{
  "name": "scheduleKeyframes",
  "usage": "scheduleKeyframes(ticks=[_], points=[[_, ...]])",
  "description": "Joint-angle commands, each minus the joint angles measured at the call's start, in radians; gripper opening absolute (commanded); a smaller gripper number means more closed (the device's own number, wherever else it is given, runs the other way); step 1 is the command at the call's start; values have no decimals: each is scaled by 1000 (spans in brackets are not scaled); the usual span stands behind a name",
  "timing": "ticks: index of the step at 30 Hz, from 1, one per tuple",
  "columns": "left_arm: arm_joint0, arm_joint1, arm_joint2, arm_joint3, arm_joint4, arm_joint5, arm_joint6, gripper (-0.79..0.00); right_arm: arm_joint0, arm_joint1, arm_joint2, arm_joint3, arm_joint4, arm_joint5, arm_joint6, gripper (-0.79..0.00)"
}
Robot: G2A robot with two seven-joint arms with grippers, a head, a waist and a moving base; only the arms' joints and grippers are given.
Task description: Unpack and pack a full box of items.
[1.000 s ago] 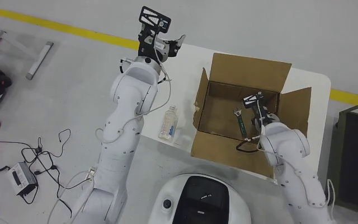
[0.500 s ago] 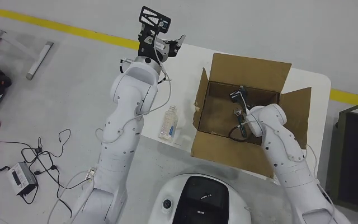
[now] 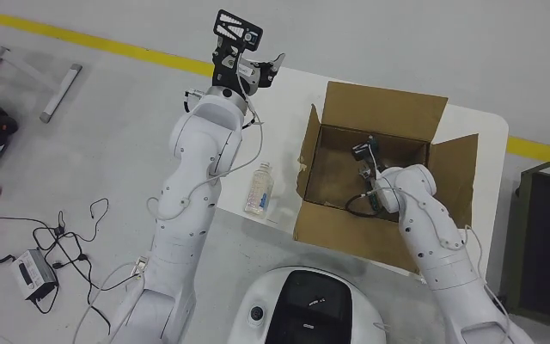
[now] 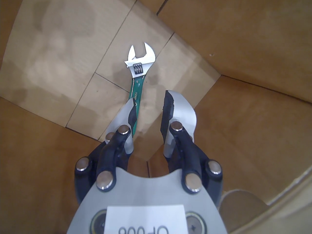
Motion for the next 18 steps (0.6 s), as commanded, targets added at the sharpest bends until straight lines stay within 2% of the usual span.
scheduleKeyframes(ticks=[1,3,5,7,9,14,18], points=[[0,0,0,0,0,0,0,0,0,-2,-1,17,0,5,-6,-533],[0,0,0,0,0,0,0,0,4,-4,-3,41,3,11,-15,-557],[0,0,0,0,0,0,0,0,10,-7,-6,62,7,20,-25,-526],[0,0,0,0,0,0,0,0,17,-11,-11,83,10,27,-32,-419],[0,0,0,0,0,0,0,0,23,-15,-17,98,15,31,-38,-440],[0,0,0,0,0,0,0,0,38,-24,-35,130,20,34,-49,-428],[0,0,0,0,0,0,0,0,47,-30,-43,152,28,35,-54,-446]])
